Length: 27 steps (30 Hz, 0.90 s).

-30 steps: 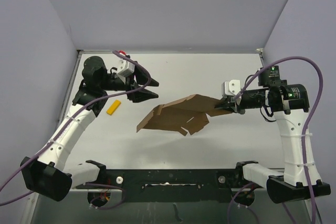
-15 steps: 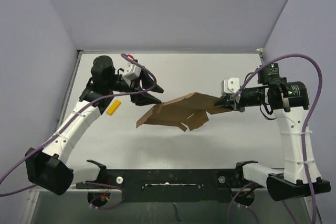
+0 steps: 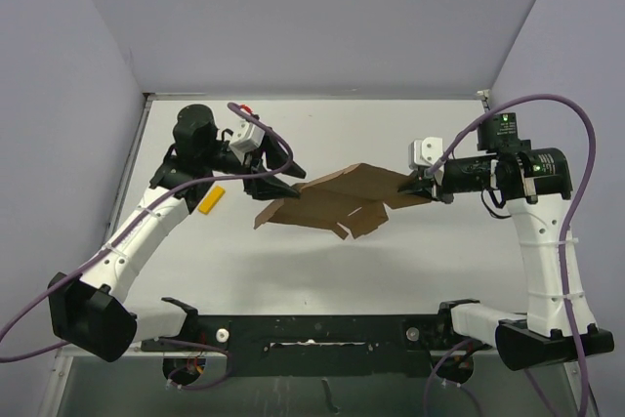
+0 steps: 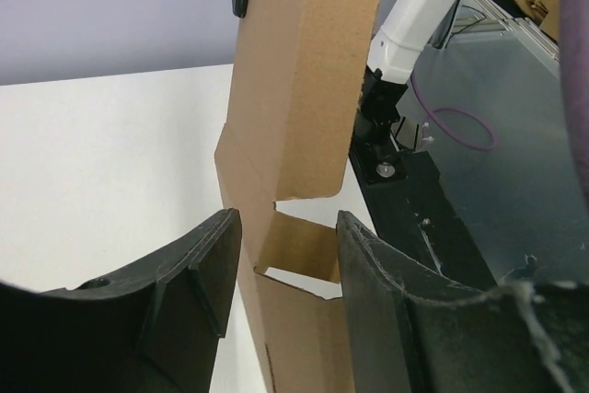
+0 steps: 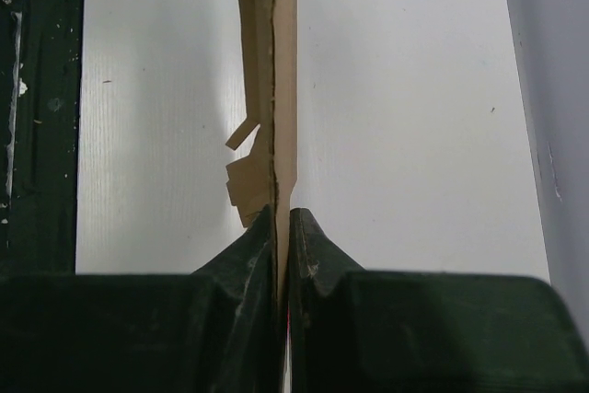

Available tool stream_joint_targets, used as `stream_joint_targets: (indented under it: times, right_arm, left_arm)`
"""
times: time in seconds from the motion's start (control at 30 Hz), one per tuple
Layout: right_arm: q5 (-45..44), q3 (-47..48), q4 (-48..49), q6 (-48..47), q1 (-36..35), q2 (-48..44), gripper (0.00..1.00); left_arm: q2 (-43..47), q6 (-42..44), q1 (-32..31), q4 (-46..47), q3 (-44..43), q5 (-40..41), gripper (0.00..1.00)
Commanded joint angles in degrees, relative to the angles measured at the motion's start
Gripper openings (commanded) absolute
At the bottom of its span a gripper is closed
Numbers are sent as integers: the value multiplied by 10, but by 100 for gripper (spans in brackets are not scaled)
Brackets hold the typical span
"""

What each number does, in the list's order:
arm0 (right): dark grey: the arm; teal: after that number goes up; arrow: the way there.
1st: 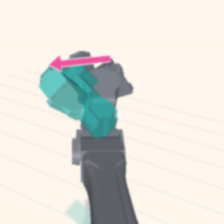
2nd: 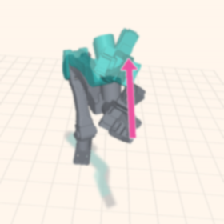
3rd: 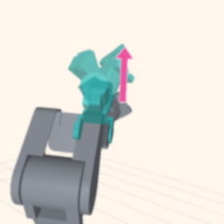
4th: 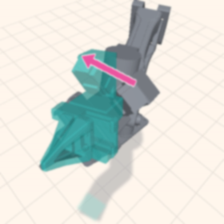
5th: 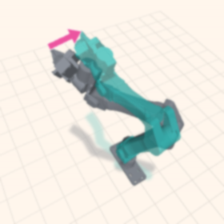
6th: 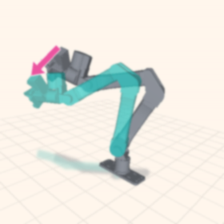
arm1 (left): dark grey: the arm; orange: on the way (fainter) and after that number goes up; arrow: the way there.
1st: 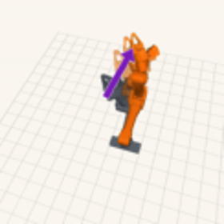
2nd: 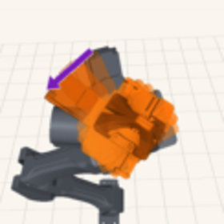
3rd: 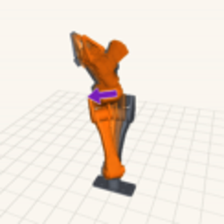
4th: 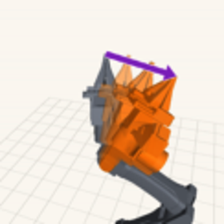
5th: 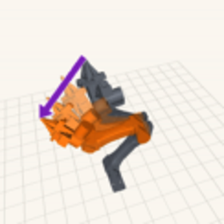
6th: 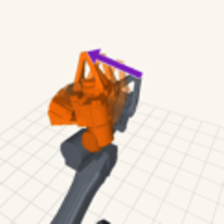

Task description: Fold the paper box

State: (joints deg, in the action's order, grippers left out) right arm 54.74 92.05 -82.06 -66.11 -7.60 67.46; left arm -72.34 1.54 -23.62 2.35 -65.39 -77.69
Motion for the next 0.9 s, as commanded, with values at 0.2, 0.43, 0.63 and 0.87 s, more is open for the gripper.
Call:
stream_joint_targets:
  times: [0.2, 0.43, 0.63, 0.87]
  right_arm:
    - [26, 33, 26, 25, -4, 8, 0]
    - [34, 35, 24, 26, -4, 9, 0]
    - [35, 27, 30, 32, -4, 13, 0]
    - [21, 5, 53, 52, -3, 12, 0]
  left_arm:
    - [-26, 30, -16, -11, -20, 4, 35]
    - [-26, 47, -22, -18, -26, 22, 17]
    - [-22, 4, -21, 37, -14, 14, 0]
    - [-17, -5, -17, 43, -9, 50, 1]
